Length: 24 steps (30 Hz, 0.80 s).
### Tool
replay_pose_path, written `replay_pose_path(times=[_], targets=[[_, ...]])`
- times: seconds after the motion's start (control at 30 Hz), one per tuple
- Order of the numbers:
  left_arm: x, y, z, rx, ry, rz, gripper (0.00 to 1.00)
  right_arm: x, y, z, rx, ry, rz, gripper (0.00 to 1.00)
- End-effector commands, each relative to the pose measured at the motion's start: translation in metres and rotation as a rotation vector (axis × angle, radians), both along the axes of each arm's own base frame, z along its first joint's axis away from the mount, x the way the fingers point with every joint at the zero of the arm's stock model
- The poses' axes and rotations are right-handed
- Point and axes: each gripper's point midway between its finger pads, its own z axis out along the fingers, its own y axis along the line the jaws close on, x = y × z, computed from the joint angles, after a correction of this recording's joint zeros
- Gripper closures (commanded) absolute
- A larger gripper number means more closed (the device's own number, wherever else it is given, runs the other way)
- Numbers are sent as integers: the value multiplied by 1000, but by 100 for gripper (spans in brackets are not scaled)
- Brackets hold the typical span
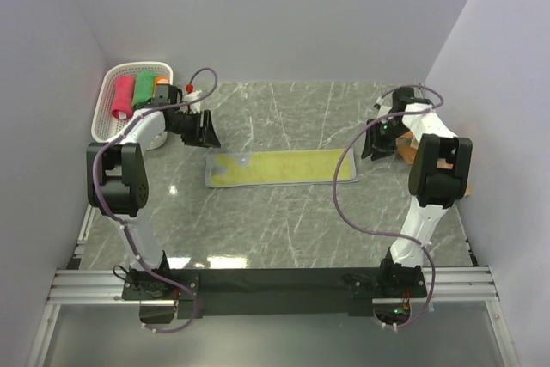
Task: Roll the towels
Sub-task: Fold the towel
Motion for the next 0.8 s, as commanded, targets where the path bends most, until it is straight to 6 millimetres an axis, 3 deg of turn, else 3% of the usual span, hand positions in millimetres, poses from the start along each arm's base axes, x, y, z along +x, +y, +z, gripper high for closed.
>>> replay_pose_path(times=[0.0, 0.2, 0.37, 0.4, 0.6, 0.67, 0.73, 0.77], targets=[[-4, 3, 14, 28, -37, -17, 41, -9, 12, -16, -38, 44, 21, 54], [-4, 6, 20, 52, -53, -7, 41, -9, 29, -32, -64, 67, 57, 55], [-6, 9, 24, 66, -77, 9, 41, -9, 28, -45, -114, 97, 55, 59], [-7, 10, 24, 70, -75, 12, 41, -11, 39, -47, -122, 103, 86, 59], [-4, 11, 26, 78, -87, 19, 43, -20, 40, -58, -150, 154, 94, 67], [-3, 11, 25, 78, -88, 22, 43, -22, 41, -57, -147, 161, 96, 77], [-3, 12, 24, 79, -84, 24, 43, -22, 38, -52, -145, 153, 95, 97], [-2, 12, 25, 79, -87, 24, 43, -22, 36, -48, -142, 146, 93, 100]])
